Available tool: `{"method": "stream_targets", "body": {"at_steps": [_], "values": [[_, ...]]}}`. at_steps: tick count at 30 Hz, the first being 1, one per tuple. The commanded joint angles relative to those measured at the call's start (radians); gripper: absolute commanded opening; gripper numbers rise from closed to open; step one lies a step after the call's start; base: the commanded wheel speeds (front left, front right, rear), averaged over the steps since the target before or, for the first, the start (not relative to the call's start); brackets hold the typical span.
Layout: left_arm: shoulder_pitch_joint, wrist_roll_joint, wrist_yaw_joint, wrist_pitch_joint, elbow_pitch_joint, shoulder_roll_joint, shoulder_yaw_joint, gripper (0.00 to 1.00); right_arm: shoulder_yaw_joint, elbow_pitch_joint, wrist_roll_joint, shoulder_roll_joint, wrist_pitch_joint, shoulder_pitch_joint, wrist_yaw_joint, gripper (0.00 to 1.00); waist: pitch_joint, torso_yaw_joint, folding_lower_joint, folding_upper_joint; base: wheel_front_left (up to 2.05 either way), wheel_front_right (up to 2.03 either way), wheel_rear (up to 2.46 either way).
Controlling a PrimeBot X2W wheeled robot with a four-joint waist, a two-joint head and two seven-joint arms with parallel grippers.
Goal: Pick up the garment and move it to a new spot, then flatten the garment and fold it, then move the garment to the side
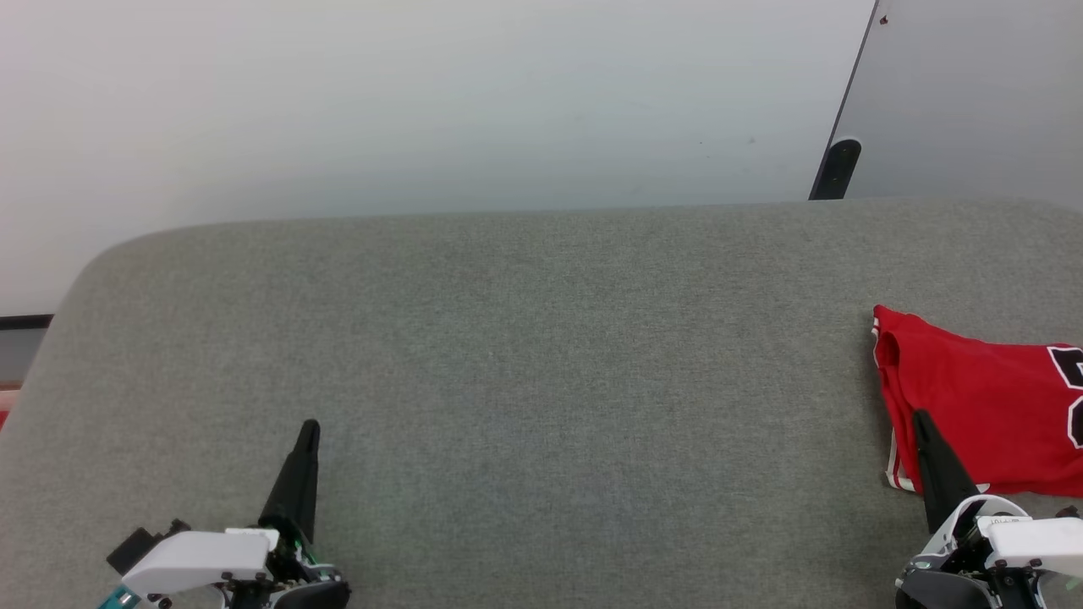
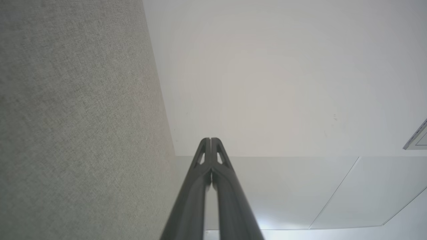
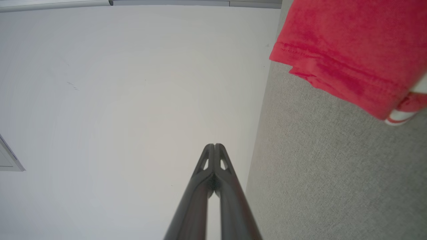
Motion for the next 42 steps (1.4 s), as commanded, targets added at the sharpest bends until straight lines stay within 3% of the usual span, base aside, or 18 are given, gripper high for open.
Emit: {"method": "stream_targets", "body": {"at_steps": [1,42], "values": [[-0.010,0.000,-0.005,0.002,0.001,0.001,0.002,0.00,0.001,0.000,0.003,0.002,0.000,-0.003,-0.001,0.00,0.000,0.000,0.0000,0.0000,0.00,0.00,0.00],[-0.010,0.000,-0.006,0.002,0.001,0.001,0.003,0.00,0.001,0.000,0.003,0.002,0.000,-0.003,-0.001,0.00,0.000,0.000,0.0000,0.0000,0.00,0.00,0.00]]}}
